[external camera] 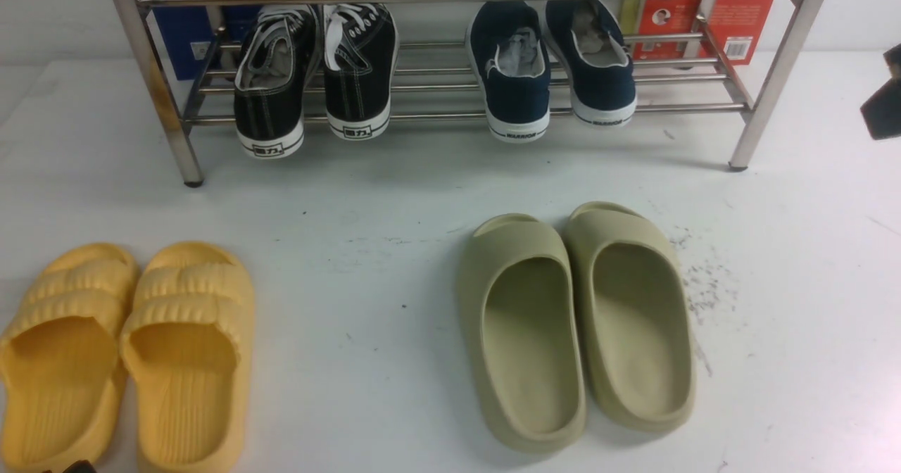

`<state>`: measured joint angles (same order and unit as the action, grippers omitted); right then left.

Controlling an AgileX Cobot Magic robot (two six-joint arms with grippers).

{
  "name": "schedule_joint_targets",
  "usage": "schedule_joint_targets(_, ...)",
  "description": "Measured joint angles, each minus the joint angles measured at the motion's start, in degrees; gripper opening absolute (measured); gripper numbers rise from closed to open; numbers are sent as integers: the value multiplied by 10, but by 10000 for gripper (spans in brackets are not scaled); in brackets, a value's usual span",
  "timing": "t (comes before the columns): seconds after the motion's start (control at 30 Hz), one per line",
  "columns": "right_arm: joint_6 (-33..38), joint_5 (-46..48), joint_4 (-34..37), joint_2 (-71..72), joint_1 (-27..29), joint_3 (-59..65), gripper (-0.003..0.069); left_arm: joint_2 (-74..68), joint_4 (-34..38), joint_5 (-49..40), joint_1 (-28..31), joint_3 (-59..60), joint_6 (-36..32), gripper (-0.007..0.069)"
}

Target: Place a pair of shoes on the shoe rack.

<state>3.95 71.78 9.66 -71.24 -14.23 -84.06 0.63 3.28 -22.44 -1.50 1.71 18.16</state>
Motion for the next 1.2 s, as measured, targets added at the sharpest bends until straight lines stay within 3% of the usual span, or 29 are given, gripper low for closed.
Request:
schedule_joint_targets(0.13,64,-39,7,63,11,81,-3,0,0,0,0,0,0,239)
schedule_joint_targets(0.2,101,-119,28,160,35,190,-4,0,0,0,0,0,0,239)
schedule_joint_targets(0.47,118,-394,100,555,133,628,-4,0,0,0,0,0,0,239)
schedule_joint_targets(0.63,120,-475,110,702,161,794,-4,0,0,0,0,0,0,239)
schedule_joint_targets(0.77,120,-507,110,718,164,851,-4,0,0,0,0,0,0,239)
schedule_joint_targets(1.2,116,-486,91,718,165,850,0,0,0,0,0,0,0,239)
